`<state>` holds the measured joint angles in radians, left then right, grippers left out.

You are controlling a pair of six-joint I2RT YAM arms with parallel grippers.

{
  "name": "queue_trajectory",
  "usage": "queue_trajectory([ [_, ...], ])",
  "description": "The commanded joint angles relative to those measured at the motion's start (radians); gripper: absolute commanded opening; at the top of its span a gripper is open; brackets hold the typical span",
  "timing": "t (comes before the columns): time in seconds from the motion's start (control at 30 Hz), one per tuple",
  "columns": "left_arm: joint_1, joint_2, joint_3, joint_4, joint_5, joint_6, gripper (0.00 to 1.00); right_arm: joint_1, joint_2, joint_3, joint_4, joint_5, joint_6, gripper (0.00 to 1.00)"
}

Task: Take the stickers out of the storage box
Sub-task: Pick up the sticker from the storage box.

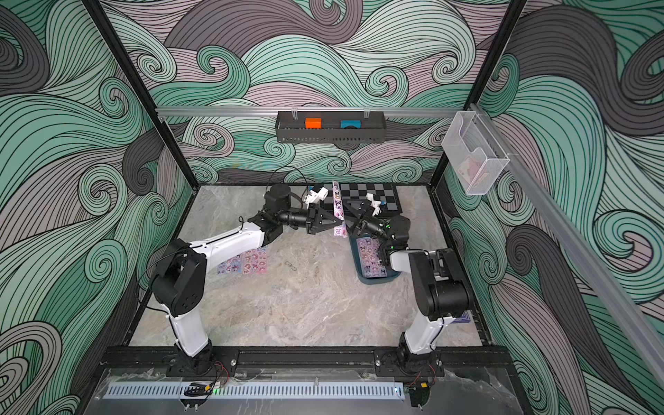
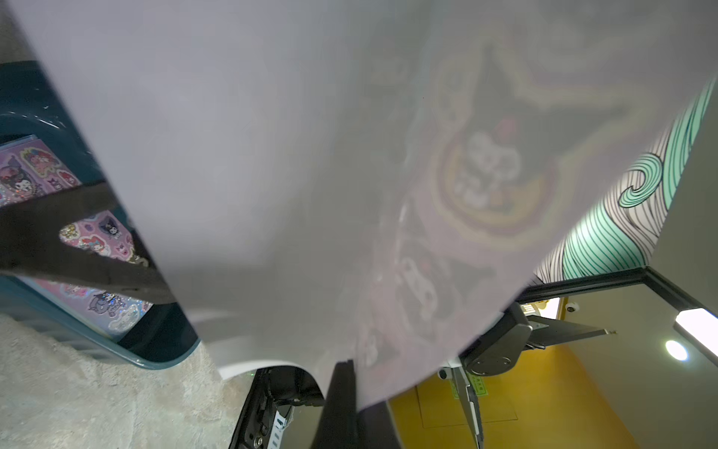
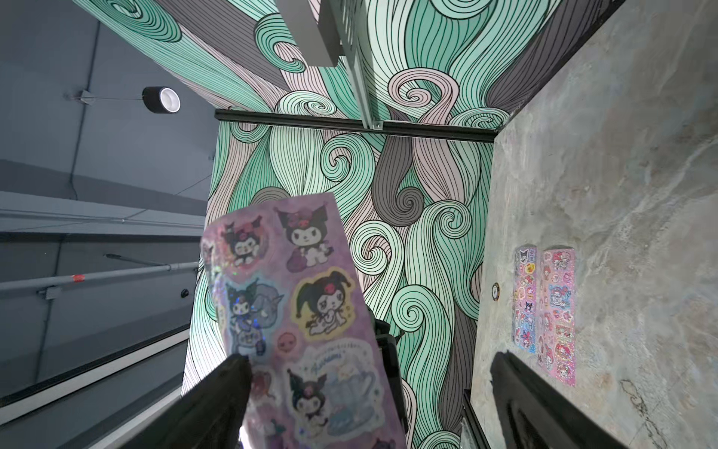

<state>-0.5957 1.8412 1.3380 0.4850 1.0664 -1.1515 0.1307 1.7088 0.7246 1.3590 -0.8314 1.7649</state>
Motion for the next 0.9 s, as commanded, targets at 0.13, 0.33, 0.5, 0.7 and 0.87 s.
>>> queue_trajectory([
  [0.13,0.006,0.009,0.062,0.200,0.008,-0.147,0.00,0.006,-0.120,-0.010,0.051,0.044,0.055,0.99],
  [0.33,0.005,-0.010,0.080,0.132,-0.005,-0.095,0.00,0.003,-0.185,-0.011,0.018,0.043,0.052,0.99],
  [0.5,0.014,-0.043,0.012,0.041,0.008,-0.011,0.00,-0.016,-0.251,-0.009,-0.089,0.014,-0.010,0.99],
  [0.7,0.044,-0.084,-0.045,-0.057,0.003,0.070,0.00,-0.042,-0.396,0.016,-0.433,-0.020,-0.224,0.94],
  [0.87,0.045,-0.080,-0.034,-0.077,0.006,0.080,0.00,-0.031,-0.507,0.103,-0.865,-0.014,-0.497,0.83],
])
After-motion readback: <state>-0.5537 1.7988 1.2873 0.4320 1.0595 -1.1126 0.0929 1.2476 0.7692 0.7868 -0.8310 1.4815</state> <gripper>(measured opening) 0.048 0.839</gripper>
